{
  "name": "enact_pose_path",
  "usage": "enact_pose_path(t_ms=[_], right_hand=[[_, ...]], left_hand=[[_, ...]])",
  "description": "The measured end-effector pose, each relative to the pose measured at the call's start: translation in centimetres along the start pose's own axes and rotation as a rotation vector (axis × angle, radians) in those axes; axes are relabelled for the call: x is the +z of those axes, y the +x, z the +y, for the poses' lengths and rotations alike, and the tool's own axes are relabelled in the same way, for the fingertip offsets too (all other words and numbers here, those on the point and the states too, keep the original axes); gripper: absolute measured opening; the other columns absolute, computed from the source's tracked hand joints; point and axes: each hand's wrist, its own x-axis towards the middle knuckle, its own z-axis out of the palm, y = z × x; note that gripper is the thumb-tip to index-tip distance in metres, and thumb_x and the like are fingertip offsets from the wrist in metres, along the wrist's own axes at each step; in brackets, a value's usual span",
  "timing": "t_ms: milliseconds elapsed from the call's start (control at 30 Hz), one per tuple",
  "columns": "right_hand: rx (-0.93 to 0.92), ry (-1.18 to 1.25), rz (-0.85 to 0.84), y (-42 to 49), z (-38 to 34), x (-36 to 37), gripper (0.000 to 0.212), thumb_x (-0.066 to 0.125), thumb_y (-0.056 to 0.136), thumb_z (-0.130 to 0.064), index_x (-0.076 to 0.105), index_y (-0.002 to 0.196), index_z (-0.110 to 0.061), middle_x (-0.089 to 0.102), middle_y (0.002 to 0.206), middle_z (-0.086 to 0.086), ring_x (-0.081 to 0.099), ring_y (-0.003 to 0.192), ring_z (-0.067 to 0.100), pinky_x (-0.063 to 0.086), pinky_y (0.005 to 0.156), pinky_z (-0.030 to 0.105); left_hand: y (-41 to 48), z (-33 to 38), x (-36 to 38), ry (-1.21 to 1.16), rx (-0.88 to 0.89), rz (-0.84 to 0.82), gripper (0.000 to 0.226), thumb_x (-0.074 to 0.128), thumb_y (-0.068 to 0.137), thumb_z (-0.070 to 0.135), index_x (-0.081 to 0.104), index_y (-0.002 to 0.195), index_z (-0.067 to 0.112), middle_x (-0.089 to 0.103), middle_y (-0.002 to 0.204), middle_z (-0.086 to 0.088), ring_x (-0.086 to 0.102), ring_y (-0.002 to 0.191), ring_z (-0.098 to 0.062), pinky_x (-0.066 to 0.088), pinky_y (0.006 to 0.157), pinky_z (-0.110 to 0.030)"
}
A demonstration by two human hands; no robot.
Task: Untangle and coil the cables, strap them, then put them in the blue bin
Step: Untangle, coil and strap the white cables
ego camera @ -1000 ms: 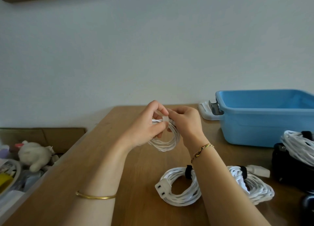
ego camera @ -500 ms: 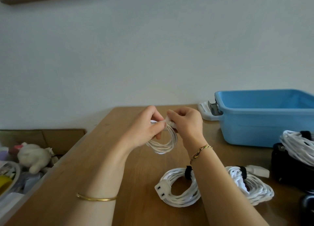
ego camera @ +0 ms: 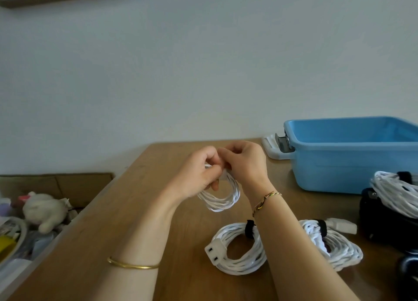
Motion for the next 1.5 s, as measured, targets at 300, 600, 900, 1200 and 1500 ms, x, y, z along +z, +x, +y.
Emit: enact_pose_path(t_ms=[300,600,900,1200,1500], right_hand=[[-0.101,-0.001,-0.032,-0.6,-0.8,0.4,0.02,0.067,0.081,-0.025,0.066,0.063,-0.015,0.068,0.062,0.003,0.066,0.064,0.024,0.055,0.068,0.049],[-0.239,-0.09,-0.115,-1.6,-2.3,0.6,0.017,0.069,0.079,-0.023,0.066,0.063,-0.028,0.069,0.068,-0.004,0.065,0.073,0.017,0.053,0.073,0.044],[-0.4,0.016,-0.229,-2.1,-3.1,0.9,0.004,0.073,0.077,-0.009,0.074,0.073,-0.009,0.063,0.089,-0.004,0.059,0.089,0.007,0.045,0.077,0.02],[-0.423,0.016,-0.286,-2.5,-2.1,0.9,0.012,0.066,0.086,-0.014,0.077,0.084,-0.018,0.069,0.095,-0.013,0.061,0.097,-0.002,0.045,0.083,0.014],[-0.173,0.215,-0.34,-1.7,-2.3,-0.3,0.01,0.068,0.08,0.0,0.072,0.081,-0.009,0.071,0.085,0.013,0.06,0.076,0.018,0.048,0.074,0.031]], left_hand=[[0.3,-0.6,-0.4,-0.169,-0.177,0.152,0.022,0.043,0.086,-0.01,0.042,0.074,0.009,0.043,0.055,-0.008,0.046,0.038,-0.01,0.028,0.038,-0.016],[0.3,-0.9,-1.4,-0.326,-0.21,0.294,0.023,0.049,0.089,-0.007,0.039,0.079,0.012,0.044,0.063,-0.009,0.044,0.04,-0.016,0.024,0.033,-0.017],[0.3,0.4,-3.1,-0.575,-0.25,0.415,0.024,0.038,0.089,-0.009,0.038,0.088,0.015,0.047,0.066,-0.01,0.041,0.039,-0.017,0.02,0.032,-0.017],[0.1,0.2,-3.3,-0.56,-0.251,0.432,0.021,0.04,0.088,-0.008,0.042,0.092,0.012,0.048,0.068,-0.011,0.041,0.04,-0.016,0.021,0.033,-0.017],[-0.1,0.9,-3.0,-0.443,-0.225,0.363,0.023,0.042,0.086,-0.009,0.043,0.099,0.01,0.049,0.08,-0.013,0.042,0.038,-0.013,0.021,0.033,-0.018]])
